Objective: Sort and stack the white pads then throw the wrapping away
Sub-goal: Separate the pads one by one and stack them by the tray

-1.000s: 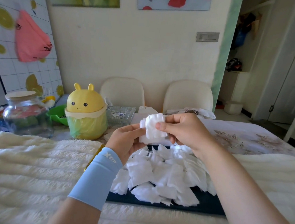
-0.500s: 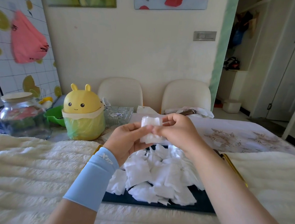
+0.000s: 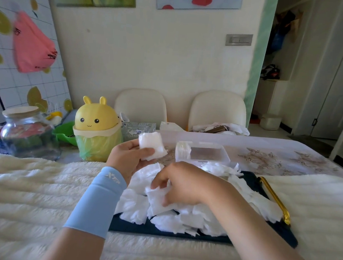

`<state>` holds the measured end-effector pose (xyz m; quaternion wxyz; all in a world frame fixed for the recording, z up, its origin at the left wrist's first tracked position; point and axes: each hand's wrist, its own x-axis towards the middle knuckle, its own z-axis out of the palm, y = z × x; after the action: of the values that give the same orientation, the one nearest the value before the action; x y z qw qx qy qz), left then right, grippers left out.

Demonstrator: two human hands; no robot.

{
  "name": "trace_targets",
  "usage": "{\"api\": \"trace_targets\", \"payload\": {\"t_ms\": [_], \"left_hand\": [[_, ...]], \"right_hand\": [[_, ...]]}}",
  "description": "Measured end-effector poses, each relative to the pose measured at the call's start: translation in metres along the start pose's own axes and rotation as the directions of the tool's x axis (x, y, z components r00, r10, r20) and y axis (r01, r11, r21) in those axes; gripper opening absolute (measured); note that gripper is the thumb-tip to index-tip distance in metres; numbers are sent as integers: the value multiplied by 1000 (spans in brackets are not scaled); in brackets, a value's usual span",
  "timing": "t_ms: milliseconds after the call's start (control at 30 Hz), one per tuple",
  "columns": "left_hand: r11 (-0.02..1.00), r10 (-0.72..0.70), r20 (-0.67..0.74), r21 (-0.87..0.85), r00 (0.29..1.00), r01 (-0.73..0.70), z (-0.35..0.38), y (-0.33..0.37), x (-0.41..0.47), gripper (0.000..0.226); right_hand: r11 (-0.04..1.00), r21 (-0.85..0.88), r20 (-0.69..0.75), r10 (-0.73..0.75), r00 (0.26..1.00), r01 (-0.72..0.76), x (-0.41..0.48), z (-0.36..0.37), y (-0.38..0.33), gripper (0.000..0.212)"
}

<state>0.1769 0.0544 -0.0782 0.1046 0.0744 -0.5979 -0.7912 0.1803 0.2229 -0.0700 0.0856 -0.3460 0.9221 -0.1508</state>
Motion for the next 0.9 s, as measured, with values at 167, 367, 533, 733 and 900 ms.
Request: {"api": "trace_targets", "payload": {"t_ms": [167, 367, 533, 733, 900], "left_hand": [[999, -32, -16, -3, 999, 32, 1, -2, 3, 21], [998, -57, -18, 4, 998, 57, 5, -7, 4, 16], [997, -77, 128, 1, 989, 77, 20, -9, -5, 17], [997, -67, 198, -29, 978, 74, 31, -10, -10, 28], [1000, -5, 307, 0, 952, 6, 33, -7, -15, 35]], "right_hand": [[991, 131, -63, 2, 998, 6, 1, -5, 7, 19], [745, 664, -351, 233, 907, 66, -9, -36, 26, 17], [697, 717, -362, 366, 857, 6, -4, -33, 26, 22], [738, 667, -384, 457, 802, -101, 2, -26, 27, 29], [705, 706, -379, 464, 801, -75, 1, -30, 30, 53]]}}
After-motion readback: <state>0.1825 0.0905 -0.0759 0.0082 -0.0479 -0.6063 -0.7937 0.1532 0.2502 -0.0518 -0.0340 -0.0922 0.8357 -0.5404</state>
